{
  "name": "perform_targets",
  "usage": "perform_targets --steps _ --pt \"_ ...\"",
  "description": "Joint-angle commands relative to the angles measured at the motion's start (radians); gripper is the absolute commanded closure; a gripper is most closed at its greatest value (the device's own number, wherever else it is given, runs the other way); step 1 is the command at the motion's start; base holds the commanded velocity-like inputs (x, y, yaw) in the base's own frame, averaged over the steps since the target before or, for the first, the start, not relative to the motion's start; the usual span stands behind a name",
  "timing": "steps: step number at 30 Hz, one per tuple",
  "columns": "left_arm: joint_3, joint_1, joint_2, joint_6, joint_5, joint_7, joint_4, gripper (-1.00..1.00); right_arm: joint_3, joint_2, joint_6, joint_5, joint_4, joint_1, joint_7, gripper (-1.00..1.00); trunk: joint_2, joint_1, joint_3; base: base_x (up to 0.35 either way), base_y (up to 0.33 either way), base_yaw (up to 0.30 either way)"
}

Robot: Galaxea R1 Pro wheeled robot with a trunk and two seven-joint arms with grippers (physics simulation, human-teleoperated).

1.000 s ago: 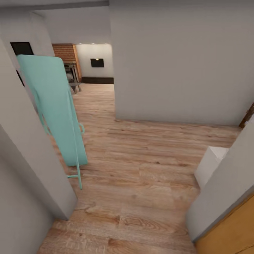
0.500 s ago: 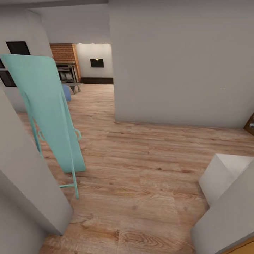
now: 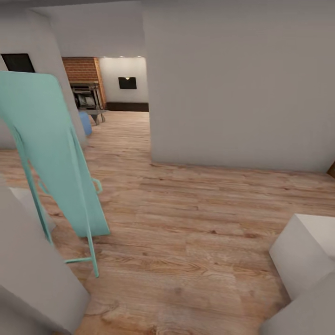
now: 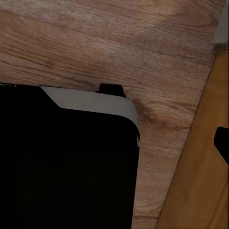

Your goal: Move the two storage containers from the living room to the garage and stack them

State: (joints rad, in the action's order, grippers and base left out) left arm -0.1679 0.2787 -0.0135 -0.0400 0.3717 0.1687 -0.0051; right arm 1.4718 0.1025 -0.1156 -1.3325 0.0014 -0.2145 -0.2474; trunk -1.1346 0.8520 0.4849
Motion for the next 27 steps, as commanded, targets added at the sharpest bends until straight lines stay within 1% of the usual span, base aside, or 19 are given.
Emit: perform_targets --steps 1,27 --pt "-0.008 0.001 0.0 -0.003 0.009 0.003 0.001 -1.0 0.008 0.0 -0.003 -0.01 0.0 -0.001 -0.003 -1.0 0.0 0.001 0.001 0.322 0.0 0.0" --pt "-0.009 0.001 0.0 -0.004 0.009 0.003 0.001 -1.0 0.008 0.0 -0.003 -0.01 0.0 -0.001 -0.003 -1.0 0.0 0.001 0.001 0.322 0.0 0.0"
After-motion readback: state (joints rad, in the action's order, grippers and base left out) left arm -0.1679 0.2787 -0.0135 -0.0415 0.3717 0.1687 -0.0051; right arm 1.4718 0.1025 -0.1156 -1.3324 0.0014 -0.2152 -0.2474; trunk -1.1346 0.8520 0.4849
